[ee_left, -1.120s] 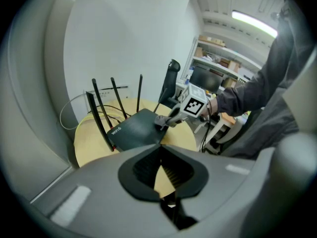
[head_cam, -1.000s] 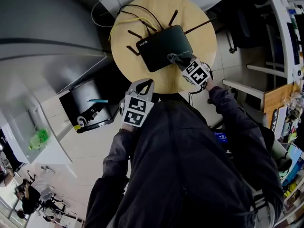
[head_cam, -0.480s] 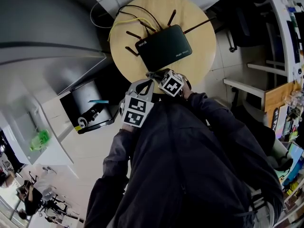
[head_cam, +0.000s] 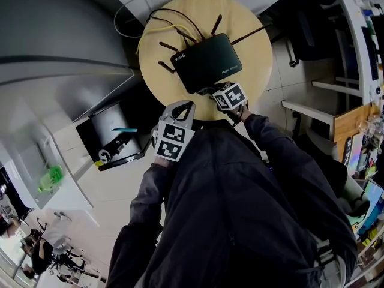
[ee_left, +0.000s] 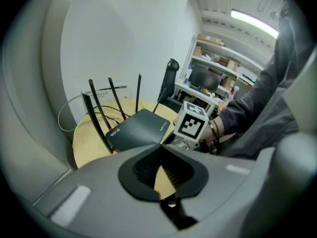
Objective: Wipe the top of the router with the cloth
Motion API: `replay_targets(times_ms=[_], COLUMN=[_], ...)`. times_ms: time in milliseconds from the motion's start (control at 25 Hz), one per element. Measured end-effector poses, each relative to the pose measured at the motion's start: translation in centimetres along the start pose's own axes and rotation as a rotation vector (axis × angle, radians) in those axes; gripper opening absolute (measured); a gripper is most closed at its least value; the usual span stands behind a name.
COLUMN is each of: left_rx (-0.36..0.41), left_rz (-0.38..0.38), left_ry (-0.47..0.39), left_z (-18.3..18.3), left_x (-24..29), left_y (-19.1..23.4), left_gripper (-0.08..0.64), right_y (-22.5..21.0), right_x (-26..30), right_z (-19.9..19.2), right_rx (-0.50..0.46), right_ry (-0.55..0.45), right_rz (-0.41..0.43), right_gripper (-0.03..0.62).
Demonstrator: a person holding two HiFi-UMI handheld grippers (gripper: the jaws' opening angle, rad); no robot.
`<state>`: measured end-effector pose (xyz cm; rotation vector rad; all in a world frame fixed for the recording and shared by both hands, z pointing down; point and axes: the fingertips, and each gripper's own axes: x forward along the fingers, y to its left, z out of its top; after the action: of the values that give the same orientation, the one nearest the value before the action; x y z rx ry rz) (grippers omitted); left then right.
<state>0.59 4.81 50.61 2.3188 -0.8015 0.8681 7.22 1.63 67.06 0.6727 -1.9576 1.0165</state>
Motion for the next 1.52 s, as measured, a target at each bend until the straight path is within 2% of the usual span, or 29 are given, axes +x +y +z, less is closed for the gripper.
replay_targets(times_ms=[280, 480, 640, 760, 840, 960, 1080, 1320, 1520], left_rx=[0.002, -0.002, -0.004, -0.001, 0.0, 0.002, 0.011, 0.029, 0.03], left_rz=[-0.003, 0.001, -0.001, -0.004, -0.007, -0.002, 0.0, -0.014, -0.011], left_ry=[0.002, 0.004, 0.008, 0.008, 0.008, 0.009, 0.01, 0.011, 0.013], left_z=[0.1, -0.1, -0.2, -0.1, -0.1, 0.0, 0.3, 1.0, 1.1], left_x=[0.0, 0.0, 0.0, 0.1, 0.0, 0.0, 0.1, 0.5, 0.4], left_y=[-0.1, 0.1, 0.0, -0.2, -0.1, 0.5, 0.6, 0.0, 0.1], left_gripper=[0.0, 0.0, 0.0, 0.0, 0.0, 0.0, 0.0, 0.0, 0.0], right_y=[-6.7, -12.6, -14.7, -13.2, -10.3, -5.1, -1.1, 3.2, 4.2], right_x=[-3.2, -6.1, -7.3, -7.5, -8.2, -10.4, -13.0, -15.0, -15.1], right_z=[-0.7, -1.4, -1.8, -2.2, -1.5, 2.2, 5.7, 7.5, 7.7], right_rx=[0.038, 0.107, 0.133, 0.057, -0.038, -0.197, -0.303, -0.449, -0.46], right_ry=[-0.008, -0.031, -0.043, -0.026, -0.053, -0.174, -0.279, -0.319, -0.32], right_rz=[-0.114, -0.217, -0.265, -0.253, -0.201, -0.114, -0.065, -0.035, -0.025], right_gripper=[0.037, 0.037, 0.037, 0.037, 0.037, 0.037, 0.035, 0.035, 0.035])
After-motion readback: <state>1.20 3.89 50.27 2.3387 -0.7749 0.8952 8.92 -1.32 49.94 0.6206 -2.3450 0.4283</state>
